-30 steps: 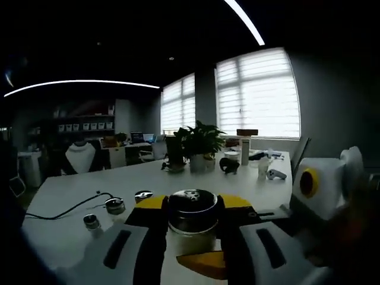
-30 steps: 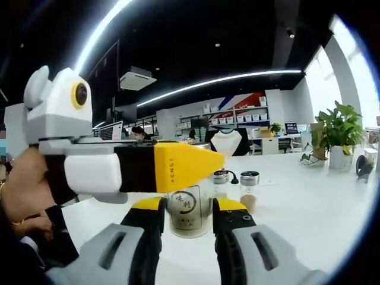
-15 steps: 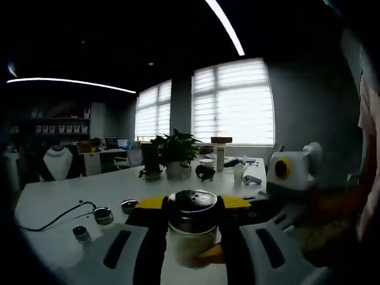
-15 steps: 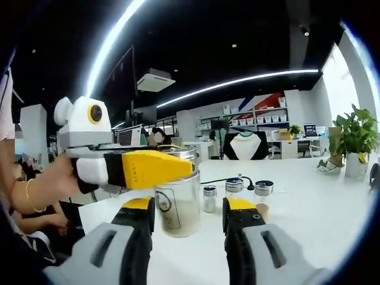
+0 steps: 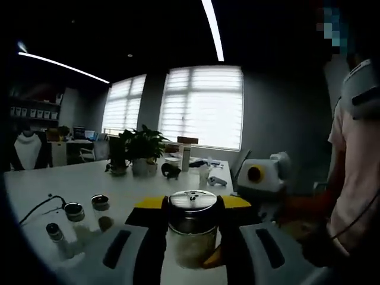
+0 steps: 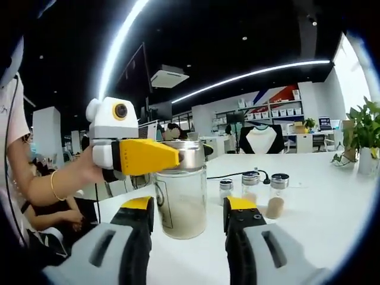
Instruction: Rotate the seasoning bottle until the label or dispensing opening points toward the visible target arrow and the bottle remains upright within the marked orientation range
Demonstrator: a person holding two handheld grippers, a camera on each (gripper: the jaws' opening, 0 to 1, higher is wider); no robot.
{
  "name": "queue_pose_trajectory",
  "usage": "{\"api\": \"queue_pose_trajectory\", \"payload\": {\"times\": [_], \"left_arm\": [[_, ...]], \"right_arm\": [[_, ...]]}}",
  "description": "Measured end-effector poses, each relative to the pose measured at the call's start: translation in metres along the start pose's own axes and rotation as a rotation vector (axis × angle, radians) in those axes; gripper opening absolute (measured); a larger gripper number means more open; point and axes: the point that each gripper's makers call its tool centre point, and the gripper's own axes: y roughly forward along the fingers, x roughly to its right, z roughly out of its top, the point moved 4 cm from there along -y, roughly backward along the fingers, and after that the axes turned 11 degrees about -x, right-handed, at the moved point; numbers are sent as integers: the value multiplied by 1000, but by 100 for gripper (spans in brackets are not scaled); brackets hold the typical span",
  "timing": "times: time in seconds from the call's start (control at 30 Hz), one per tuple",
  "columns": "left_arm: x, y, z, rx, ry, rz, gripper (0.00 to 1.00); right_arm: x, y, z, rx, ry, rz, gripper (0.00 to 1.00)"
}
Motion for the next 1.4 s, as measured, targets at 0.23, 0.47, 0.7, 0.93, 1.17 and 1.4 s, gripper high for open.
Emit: {"api": "queue_pose_trajectory", "payload": {"times": [0.23,0.47,0.7,0.93,1.17,1.4], "left_arm": [[4,2,-4,-22,11,-14,34],[8,2,-1,-31,31,-20,34],[7,2,-2,-45,38,-28,34],[6,2,-4,-54,41,-33,34],[5,4,1,-37,39,9,35],[8,7,7,-45,58,133,35]], "right_arm": [[-1,0,1,3,-14,11,42],[-4,0,1,5,-13,24,40],[-9,1,1,5,-16,45,32],[-10,2,0,0,-12,48,31],[-8,1,4,7,-21,-24,31],[-7,-1,9,5,-22,-71,31]]}}
